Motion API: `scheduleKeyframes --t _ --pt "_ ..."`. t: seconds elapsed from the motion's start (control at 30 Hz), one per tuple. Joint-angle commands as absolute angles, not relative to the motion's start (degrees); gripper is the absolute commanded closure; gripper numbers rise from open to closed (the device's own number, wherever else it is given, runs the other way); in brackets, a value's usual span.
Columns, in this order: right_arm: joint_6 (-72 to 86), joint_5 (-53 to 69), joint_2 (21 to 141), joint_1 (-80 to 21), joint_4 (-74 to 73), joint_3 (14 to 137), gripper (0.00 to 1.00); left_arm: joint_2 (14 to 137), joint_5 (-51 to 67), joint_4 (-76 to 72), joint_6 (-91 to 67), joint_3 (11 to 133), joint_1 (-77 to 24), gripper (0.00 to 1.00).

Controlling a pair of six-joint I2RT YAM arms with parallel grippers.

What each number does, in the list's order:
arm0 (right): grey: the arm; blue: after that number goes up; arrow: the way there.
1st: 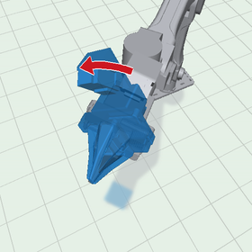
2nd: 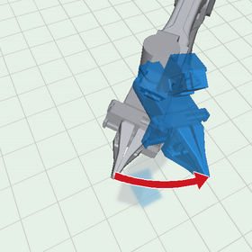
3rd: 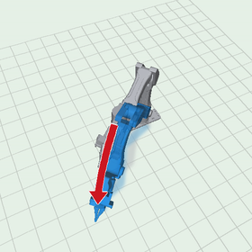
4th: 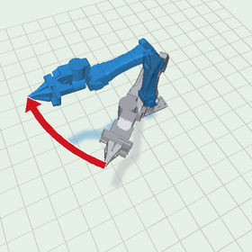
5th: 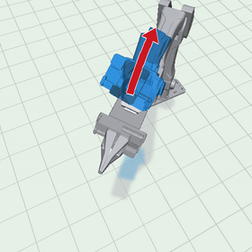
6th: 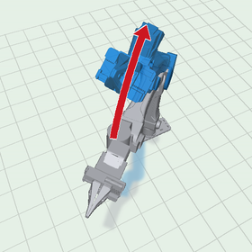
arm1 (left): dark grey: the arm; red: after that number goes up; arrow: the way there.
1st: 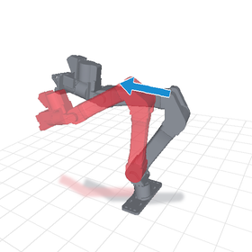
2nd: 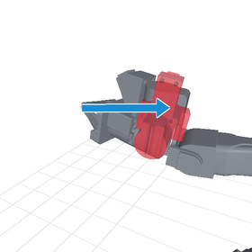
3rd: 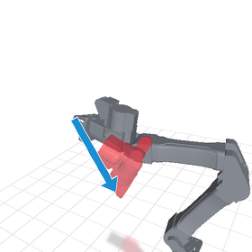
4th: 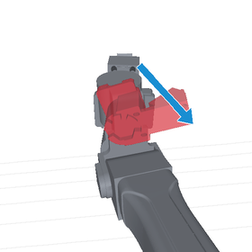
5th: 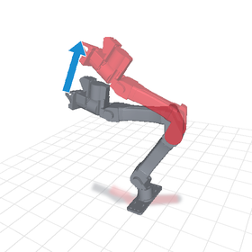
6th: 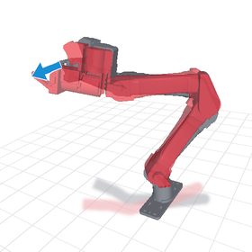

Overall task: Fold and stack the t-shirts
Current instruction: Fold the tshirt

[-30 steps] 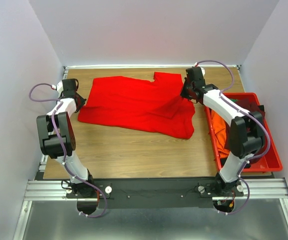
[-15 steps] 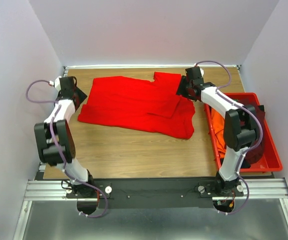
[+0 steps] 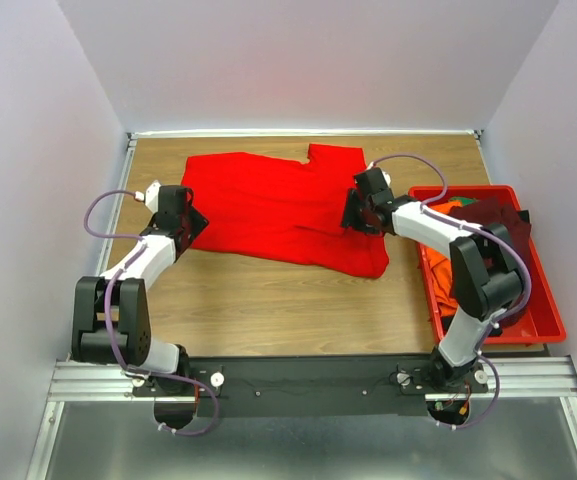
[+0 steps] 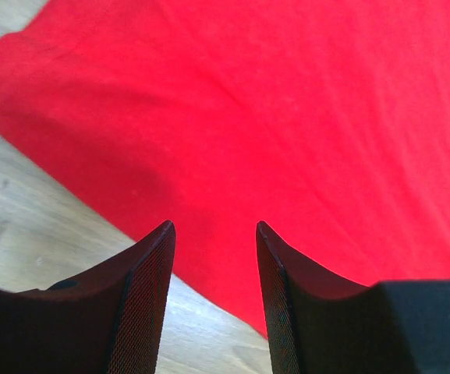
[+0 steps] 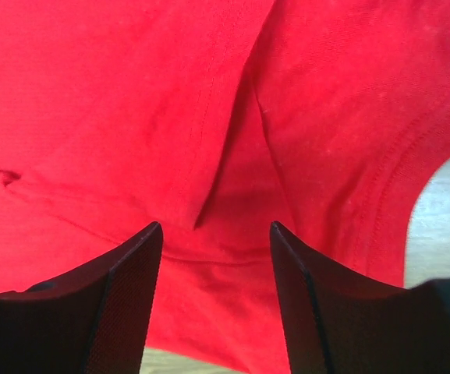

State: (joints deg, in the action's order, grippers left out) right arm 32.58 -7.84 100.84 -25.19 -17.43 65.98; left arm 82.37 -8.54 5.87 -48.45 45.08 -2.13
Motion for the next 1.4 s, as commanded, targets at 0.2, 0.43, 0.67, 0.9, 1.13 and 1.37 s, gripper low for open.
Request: scheduleKeyframes --t 0.2,0.43,0.67,0.9,1.13,1.37 --pt "35.86 -6.94 104.59 -26.72 -12.22 65.92 0.42 79.10 -9.93 1.76 -48.16 43.33 -3.25 0.47" --pt "36.30 -6.77 106.61 -27.51 -12.04 66.88 0.50 79.72 -9.49 0.79 -47.81 42.36 -3.25 0.48" --pt "36.47 -6.86 108.80 -27.51 -12.04 68.38 0.60 79.28 -8.79 0.26 -47.81 41.75 -3.25 0.48" --pt "35.95 -5.98 110.74 -27.60 -12.13 73.73 0.87 76.56 -8.53 0.26 -47.37 40.52 -3.25 0.48" --pt "34.90 -3.87 116.88 -27.60 -12.57 84.27 0.92 74.97 -8.26 0.35 -46.67 40.25 -3.25 0.48" --pt "33.58 -1.06 126.63 -27.51 -13.62 97.11 0.93 75.41 -7.03 0.35 -46.32 40.52 -3.25 0.48"
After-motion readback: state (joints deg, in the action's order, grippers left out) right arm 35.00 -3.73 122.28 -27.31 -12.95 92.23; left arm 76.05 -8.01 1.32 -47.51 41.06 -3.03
